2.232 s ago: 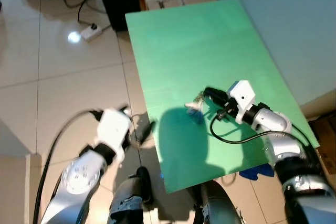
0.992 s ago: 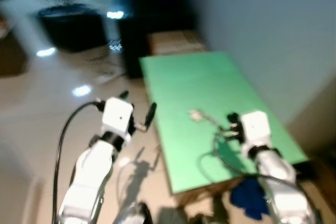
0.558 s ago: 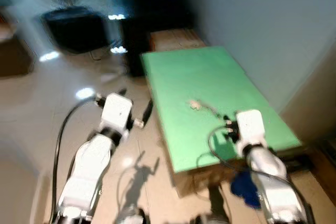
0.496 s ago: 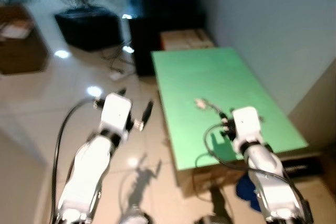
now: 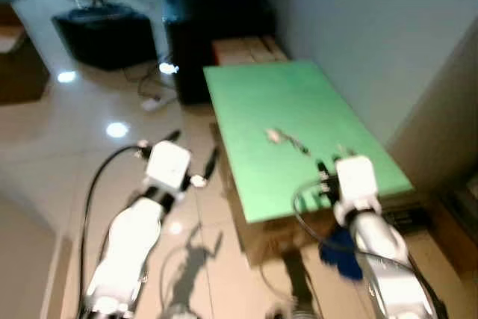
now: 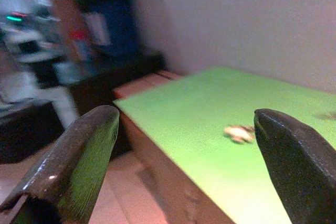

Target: Hang keys on a hook

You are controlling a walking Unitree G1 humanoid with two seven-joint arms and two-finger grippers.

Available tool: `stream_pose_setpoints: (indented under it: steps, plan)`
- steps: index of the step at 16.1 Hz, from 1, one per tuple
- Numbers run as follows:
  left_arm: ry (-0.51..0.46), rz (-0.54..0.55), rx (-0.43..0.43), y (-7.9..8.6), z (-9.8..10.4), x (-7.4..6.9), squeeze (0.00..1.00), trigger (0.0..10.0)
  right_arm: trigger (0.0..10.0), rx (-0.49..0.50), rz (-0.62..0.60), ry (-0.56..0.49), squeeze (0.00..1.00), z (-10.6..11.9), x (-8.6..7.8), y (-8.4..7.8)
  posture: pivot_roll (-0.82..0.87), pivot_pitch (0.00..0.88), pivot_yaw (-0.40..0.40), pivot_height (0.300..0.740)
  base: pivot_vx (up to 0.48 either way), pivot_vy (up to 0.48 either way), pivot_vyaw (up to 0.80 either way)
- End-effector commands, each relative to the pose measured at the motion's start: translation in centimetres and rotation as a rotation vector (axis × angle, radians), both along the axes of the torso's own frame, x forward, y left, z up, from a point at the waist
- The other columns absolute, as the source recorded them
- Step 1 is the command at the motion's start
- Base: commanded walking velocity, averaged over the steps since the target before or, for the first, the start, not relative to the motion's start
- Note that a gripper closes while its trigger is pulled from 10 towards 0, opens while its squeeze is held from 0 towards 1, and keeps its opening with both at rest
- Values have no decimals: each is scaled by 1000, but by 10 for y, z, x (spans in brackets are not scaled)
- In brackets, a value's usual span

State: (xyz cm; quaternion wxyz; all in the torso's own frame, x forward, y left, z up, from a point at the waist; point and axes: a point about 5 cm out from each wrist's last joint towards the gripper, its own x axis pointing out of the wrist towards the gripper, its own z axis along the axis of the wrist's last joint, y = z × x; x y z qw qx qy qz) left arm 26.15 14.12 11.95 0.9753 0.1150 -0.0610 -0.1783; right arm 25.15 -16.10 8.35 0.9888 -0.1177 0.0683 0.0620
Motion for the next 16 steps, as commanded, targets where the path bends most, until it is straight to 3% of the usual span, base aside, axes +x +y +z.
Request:
stream_pose_setpoints:
  steps: [1, 4, 16]
  plan:
    - [12, 4, 11, 0, -5, -4, 0, 10000, 10000, 12, 14, -38, 0, 9, 4, 2, -95, 65, -17, 740, 368, 0, -800]
    - [12, -5, 15, -2, -8, -7, 0, 10000, 10000, 19, 8, -40, 0, 8, -2, 0, -102, 66, -4, 740, 400, 0, -800]
    - [13, -36, 16, -7, -11, -2, 0, 10000, 10000, -25, 3, -45, 0, 7, -9, -4, -126, 84, 22, 740, 397, 0, 0]
